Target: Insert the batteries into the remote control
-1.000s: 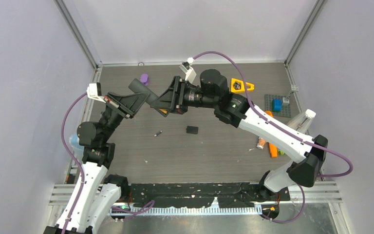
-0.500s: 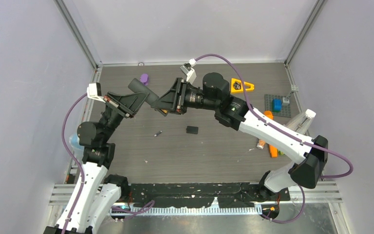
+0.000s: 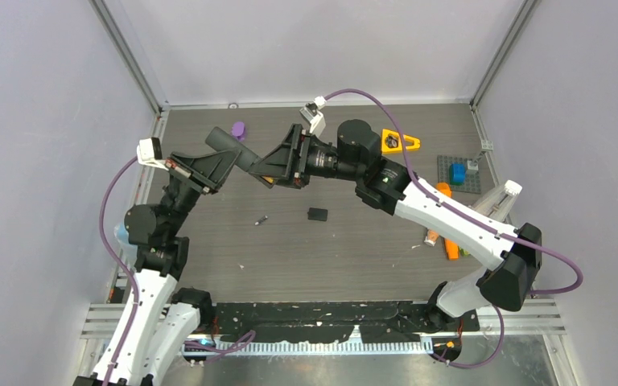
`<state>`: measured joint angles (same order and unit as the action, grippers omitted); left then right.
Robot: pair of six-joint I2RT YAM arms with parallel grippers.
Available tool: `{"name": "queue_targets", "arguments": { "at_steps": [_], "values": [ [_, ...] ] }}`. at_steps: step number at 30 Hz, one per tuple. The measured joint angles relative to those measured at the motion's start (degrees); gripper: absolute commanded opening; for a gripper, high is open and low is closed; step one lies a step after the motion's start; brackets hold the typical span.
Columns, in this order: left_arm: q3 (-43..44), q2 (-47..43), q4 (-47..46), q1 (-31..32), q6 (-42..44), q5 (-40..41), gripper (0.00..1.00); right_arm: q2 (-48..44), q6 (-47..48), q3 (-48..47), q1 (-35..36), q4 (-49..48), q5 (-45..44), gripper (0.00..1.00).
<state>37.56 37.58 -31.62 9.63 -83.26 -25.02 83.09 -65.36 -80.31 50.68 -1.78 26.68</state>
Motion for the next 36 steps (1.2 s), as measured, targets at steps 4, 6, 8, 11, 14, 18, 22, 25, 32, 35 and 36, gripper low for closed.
{"name": "queue_targets", "arguments": {
  "at_steps": [4, 6, 8, 11, 14, 18, 22, 25, 32, 35, 36],
  "values": [
    [-0.3, -0.2, -1.6, 0.0, -0.1, 0.5, 0.0, -0.1, -0.3, 0.7, -0.7, -0.5, 0.1, 0.74],
    [-0.8, -0.2, -2.2, 0.0, -0.1, 0.5, 0.0, -0.5, -0.6, 1.8, -0.9, -1.3, 0.1, 0.74],
    [-1.4, -0.2, -2.7, 0.0, -0.1, 0.5, 0.0, -1.3, -1.0, 3.2, -1.5, -2.1, 0.1, 0.74],
    [-2.0, -0.2, -3.5, 0.0, -0.2, 0.6, 0.0, -1.9, -1.3, 4.2, -2.1, -3.2, 0.1, 0.74],
    [-2.3, -0.2, -4.5, 0.0, -0.3, 0.9, 0.0, -2.3, -1.6, 4.7, -2.5, -4.4, 0.1, 0.72],
    [-2.3, -0.2, -5.0, 0.0, -0.3, 1.0, 0.0, -2.7, -1.5, 5.0, -2.5, -4.7, 0.3, 0.66],
    [-2.3, -0.2, -5.0, 0.0, -0.3, 1.0, 0.0, -2.8, -0.7, 5.0, -2.5, -4.7, 0.6, 0.59],
    [-2.4, 0.0, -5.0, 0.0, -0.3, 1.0, 0.0, -2.9, 0.7, 4.9, -2.5, -4.3, 0.9, 0.49],
    [-2.7, 0.4, -4.6, 0.0, -0.2, 1.0, 0.0, -3.0, 4.1, 3.4, -2.5, -2.5, 1.0, 0.34],
    [-2.7, 0.5, -4.5, 0.0, -0.1, 1.0, 0.0, -3.0, 5.1, 2.7, -2.5, -1.6, 1.2, 0.3],
    [-2.7, 0.5, -4.5, 0.0, -0.2, 1.0, 0.0, -3.0, 5.5, 2.2, -2.5, -0.8, 1.2, 0.3]
  ]
}}
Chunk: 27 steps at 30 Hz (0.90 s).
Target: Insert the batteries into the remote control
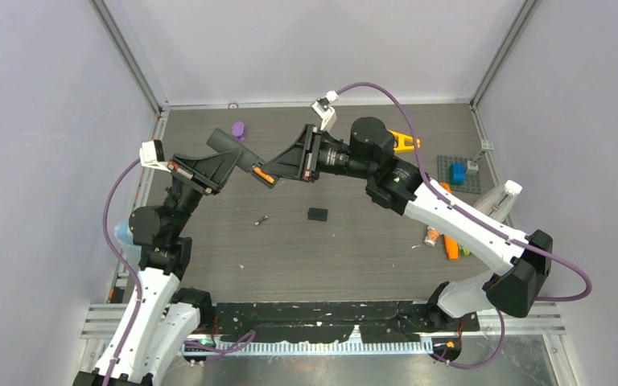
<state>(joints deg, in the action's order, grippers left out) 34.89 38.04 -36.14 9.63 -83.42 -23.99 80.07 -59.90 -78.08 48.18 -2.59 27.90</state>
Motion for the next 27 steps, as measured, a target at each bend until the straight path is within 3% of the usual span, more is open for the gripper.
{"name": "queue_targets", "arguments": {
  "at_steps": [19, 27],
  "values": [
    [0.0, -0.8, 4.3, 0.0, -0.7, 3.2, 0.0, 4.1, 9.9, -9.8, 1.6, 12.4, -1.2, 0.28],
    [0.0, -1.5, 4.9, 0.0, 1.0, 3.5, 0.0, 4.2, 10.4, -10.4, 2.1, 15.9, -2.9, 0.65]
  ]
}}
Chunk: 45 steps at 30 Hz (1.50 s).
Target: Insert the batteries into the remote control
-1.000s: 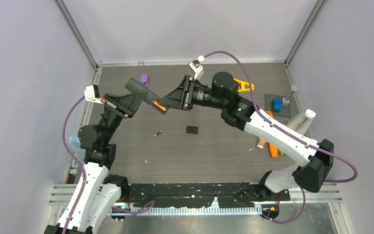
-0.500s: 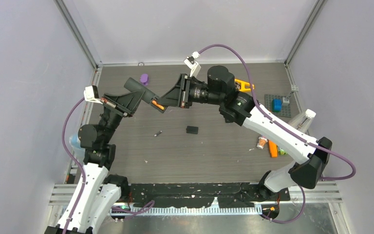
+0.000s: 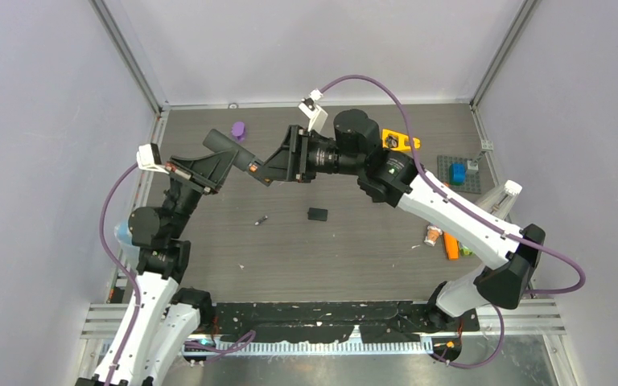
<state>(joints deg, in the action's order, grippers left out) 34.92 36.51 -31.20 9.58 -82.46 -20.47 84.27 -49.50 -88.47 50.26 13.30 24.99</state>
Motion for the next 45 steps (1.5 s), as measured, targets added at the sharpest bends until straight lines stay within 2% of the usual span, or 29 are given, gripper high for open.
{"name": "queue_targets", "arguments": {
  "at_steps": [2, 6, 13, 17, 25, 28, 32, 34, 40, 45],
  "values": [
    [0.0, -0.7, 0.8, 0.0, 1.0, 0.2, 0.0, -0.1, 0.0, 0.1, -0.2, 0.5, -0.8, 0.71],
    [0.0, -3.6, 4.8, 0.0, 5.1, 0.7, 0.0, -2.0, 0.0, 1.5, -2.9, 0.8, -3.2, 0.77],
    [-0.1, -10.2, 19.2, -0.3, 14.7, 4.1, 0.0, -6.1, 2.0, 4.2, -9.0, 0.9, -5.5, 0.74],
    [-0.1, -13.2, 30.3, -0.4, 18.9, 8.0, 0.0, -5.2, 8.5, 7.4, -10.0, 1.6, -6.8, 0.73],
    [0.7, -18.1, 46.8, -0.4, 24.2, 14.7, 0.0, 12.3, 25.4, 7.6, -7.3, 7.1, -12.2, 0.66],
    [1.9, -19.0, 50.3, -0.4, 26.2, 16.1, 0.0, 19.4, 31.8, 7.4, -3.8, 8.7, -16.4, 0.65],
    [4.0, -19.4, 52.4, -0.4, 29.2, 16.7, 0.0, 24.2, 37.4, 6.6, 1.4, 8.0, -20.7, 0.62],
    [5.7, -19.4, 53.5, -0.5, 31.1, 17.4, 0.0, 26.8, 36.2, 3.0, 3.5, 9.6, -23.2, 0.61],
    [11.7, -18.2, 54.8, -0.5, 35.8, 18.9, 0.0, 33.2, 23.0, -10.8, 4.8, 16.3, -34.8, 0.62],
    [14.4, -17.0, 55.3, -0.5, 37.8, 20.9, 0.0, 35.5, 9.9, -15.4, 5.6, 22.3, -41.9, 0.58]
  ]
}}
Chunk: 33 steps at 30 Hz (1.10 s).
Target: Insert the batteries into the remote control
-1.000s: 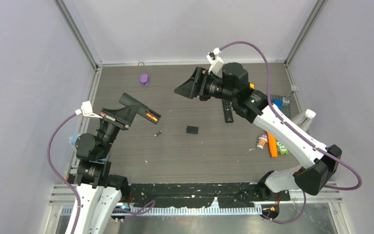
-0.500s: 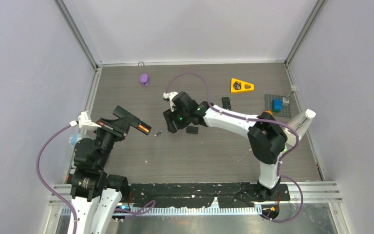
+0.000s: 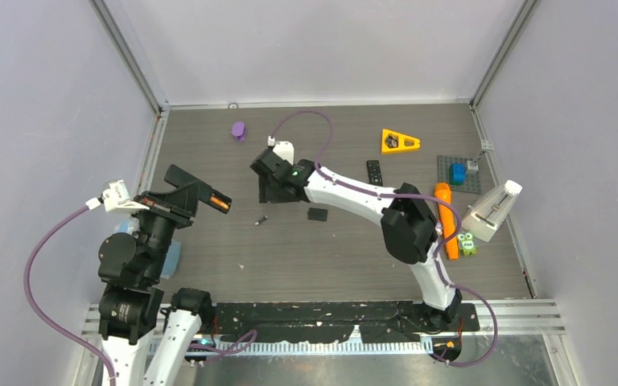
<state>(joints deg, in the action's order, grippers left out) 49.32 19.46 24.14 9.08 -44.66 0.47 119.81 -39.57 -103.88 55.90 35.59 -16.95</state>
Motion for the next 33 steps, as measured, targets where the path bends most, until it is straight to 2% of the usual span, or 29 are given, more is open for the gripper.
{"name": "queue_targets", "arguments": {
  "at_steps": [7, 15, 28, 33],
  "values": [
    [1.5, -0.4, 1.6, 0.0, 1.2, 2.4, 0.0, 8.1, -14.3, -5.3, 3.2, 6.1, -2.7, 0.55],
    [2.2, -2.9, 4.2, 0.0, 1.6, 3.5, 0.0, 16.8, -23.9, -14.5, 5.6, 12.0, -6.4, 0.49],
    [2.3, -4.3, 6.3, 0.0, 2.4, 7.2, 0.0, 20.6, -24.2, -18.7, 6.7, 13.9, -9.1, 0.46],
    [2.3, -4.6, 6.2, 0.0, 3.0, 8.2, 0.0, 20.7, -22.9, -18.7, 7.2, 14.0, -9.6, 0.38]
  ]
}}
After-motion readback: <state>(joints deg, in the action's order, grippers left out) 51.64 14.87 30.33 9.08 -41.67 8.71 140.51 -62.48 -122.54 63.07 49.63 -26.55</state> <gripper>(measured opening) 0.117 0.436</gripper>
